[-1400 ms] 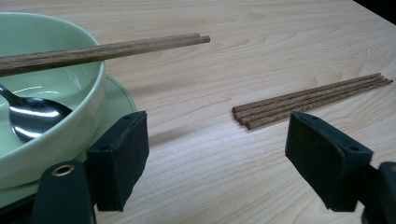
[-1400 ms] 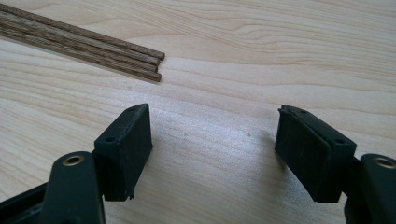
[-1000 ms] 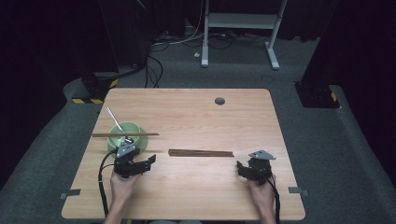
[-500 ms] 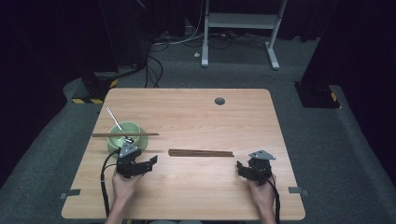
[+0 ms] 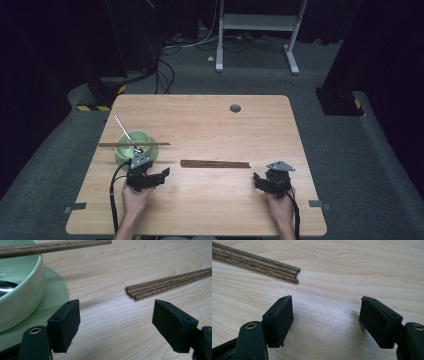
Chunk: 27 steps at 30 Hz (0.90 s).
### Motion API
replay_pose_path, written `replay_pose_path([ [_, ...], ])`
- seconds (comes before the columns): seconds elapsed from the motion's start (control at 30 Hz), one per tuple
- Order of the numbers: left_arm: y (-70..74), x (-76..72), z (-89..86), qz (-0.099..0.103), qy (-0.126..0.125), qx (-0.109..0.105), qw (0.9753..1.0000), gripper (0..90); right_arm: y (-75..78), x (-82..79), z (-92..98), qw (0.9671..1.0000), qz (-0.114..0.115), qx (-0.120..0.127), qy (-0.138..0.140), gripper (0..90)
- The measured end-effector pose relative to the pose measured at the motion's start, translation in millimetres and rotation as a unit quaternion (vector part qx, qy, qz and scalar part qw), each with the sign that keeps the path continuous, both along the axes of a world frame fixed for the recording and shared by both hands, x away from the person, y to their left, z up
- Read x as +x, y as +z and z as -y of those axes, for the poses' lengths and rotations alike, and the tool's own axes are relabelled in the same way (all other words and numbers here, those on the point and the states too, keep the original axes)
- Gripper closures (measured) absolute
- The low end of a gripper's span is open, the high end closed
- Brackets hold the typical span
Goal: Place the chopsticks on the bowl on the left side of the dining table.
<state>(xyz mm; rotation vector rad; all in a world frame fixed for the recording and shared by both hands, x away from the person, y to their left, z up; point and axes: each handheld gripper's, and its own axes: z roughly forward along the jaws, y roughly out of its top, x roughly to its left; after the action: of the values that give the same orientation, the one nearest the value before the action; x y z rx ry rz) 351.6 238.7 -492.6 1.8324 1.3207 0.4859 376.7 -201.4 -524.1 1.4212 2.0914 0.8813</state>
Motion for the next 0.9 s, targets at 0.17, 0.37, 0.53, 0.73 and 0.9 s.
replay_pose_path([
  [0.17,0.0,1.6,1.8,0.001,-0.001,0.005,1.0,22.6,0.0,0.0,0.0,1.0,0.0,0.0,0.0,26.7],
  [0.37,-6.2,1.5,5.0,-0.007,0.002,0.013,0.9999,22.6,0.0,0.0,0.0,1.0,0.0,0.0,0.0,26.7],
  [0.53,-7.4,2.3,2.9,-0.012,0.005,0.013,0.9998,22.5,0.0,0.0,0.0,1.0,0.0,0.001,-0.001,26.7],
  [0.73,-8.6,3.0,4.1,-0.012,0.008,0.018,0.9997,22.5,0.0,0.1,0.1,1.0,0.0,0.0,0.0,26.7],
  [0.9,-13.1,4.1,1.4,-0.017,0.014,0.015,0.9996,22.7,0.0,0.1,0.1,1.0,0.0,0.0,0.0,26.6],
])
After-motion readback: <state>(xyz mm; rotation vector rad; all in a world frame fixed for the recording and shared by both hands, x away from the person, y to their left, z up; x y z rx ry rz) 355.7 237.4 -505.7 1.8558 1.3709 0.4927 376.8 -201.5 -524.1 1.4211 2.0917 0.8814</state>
